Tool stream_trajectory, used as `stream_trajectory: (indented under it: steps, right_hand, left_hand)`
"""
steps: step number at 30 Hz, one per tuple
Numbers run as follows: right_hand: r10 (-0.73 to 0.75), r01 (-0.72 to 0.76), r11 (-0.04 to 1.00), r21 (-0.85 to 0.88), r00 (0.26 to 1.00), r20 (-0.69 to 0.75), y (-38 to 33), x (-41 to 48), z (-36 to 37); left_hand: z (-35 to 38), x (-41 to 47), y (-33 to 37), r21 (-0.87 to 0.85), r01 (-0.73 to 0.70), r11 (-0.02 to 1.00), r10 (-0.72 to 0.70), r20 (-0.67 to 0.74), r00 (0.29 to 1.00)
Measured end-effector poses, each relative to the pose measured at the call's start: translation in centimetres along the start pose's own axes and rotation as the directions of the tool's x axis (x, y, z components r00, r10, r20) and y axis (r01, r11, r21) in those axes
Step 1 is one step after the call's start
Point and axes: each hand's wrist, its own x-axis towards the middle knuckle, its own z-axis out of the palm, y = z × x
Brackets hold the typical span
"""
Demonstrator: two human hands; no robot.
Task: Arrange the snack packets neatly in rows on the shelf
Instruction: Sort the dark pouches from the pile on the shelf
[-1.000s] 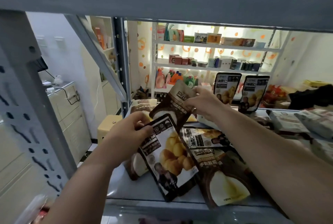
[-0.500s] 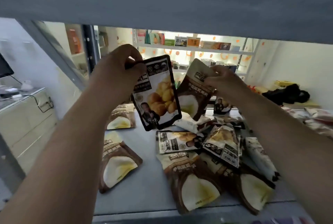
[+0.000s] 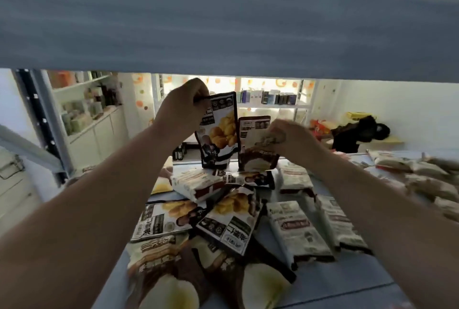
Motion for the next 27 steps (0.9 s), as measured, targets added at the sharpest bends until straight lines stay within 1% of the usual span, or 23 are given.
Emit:
stream_trajectory:
  steps: [1,2,3,4,5,7,11,13,15,17,18,19,20,21,24,27]
  right_hand:
    - [0.127,-0.152,0.916,0.372,0.988,0.091,0.2,0.0,0.2]
    - [0.214,-0.294,0.751,0.591,0.955,0.204,0.5,0.1,0.3]
    - [0.22,-0.392,0.594,0.703,0.919,0.326,1.2,0.3,0.1]
    - [0.207,-0.454,0.543,0.706,0.888,0.411,1.6,0.6,-0.1]
    - [0.161,-0.47,0.55,0.69,0.871,0.465,1.7,0.6,-0.5]
    - [0.119,-0.481,0.589,0.649,0.846,0.52,2.2,0.8,-1.5]
    - [0.124,-0.518,0.639,0.568,0.799,0.589,2.7,1.1,-3.2]
    - [0.092,-0.487,0.695,0.529,0.79,0.606,2.6,1.1,-4.0]
    - [0.049,-0.375,0.798,0.471,0.821,0.569,2.8,1.3,-4.8]
    - [0.024,-0.263,0.885,0.385,0.85,0.527,2.8,1.3,-5.6]
    - [0.001,-0.148,0.953,0.263,0.874,0.486,2.9,1.3,-6.0]
    - [-0.041,0.01,0.997,0.073,0.899,0.436,2.9,1.3,-6.4]
    - [-0.076,0.13,0.985,-0.11,0.916,0.395,2.9,1.3,-6.6]
    - [-0.09,0.167,0.969,-0.181,0.925,0.369,2.8,1.4,-6.8]
    - [-0.118,0.161,0.98,-0.115,0.943,0.31,2.3,1.2,-6.7]
    - [-0.111,0.145,0.981,-0.127,0.964,0.243,1.7,1.2,-6.3]
  left_hand:
    - [0.8,0.0,0.1,-0.004,0.005,1.0,-0.005,0.003,1.0]
    - [1.5,0.1,0.2,0.001,0.009,1.0,-0.009,0.009,1.0]
    - [2.1,0.3,0.4,0.014,0.009,1.0,-0.009,0.018,1.0]
    - [2.7,0.4,0.5,0.03,0.007,1.0,-0.008,0.027,1.0]
    - [3.1,0.5,0.5,0.045,0.002,0.999,-0.004,0.035,0.999]
    - [4.1,0.6,0.7,0.075,-0.019,0.997,0.016,0.043,0.999]
    - [6.2,0.3,0.6,0.09,-0.064,0.994,0.054,0.101,0.993]
    - [7.3,0.1,0.6,0.118,-0.086,0.989,0.071,0.127,0.989]
    - [8.4,-0.1,0.7,0.13,-0.095,0.987,0.077,0.139,0.987]
    - [9.5,-0.3,0.7,0.084,-0.093,0.992,0.077,0.177,0.981]
    - [10.1,-0.4,0.7,0.061,-0.087,0.994,0.072,0.207,0.976]
    - [10.6,-0.5,0.7,0.045,-0.083,0.995,0.07,0.236,0.969]
    - [11.1,-0.6,0.7,0.034,-0.082,0.996,0.07,0.26,0.963]
    - [11.5,-0.6,0.7,0.02,-0.079,0.997,0.07,0.275,0.959]
    - [12.0,-0.5,0.7,-0.014,-0.064,0.998,0.065,0.293,0.954]
    - [11.9,-0.6,0.7,-0.012,-0.052,0.999,0.053,0.341,0.938]
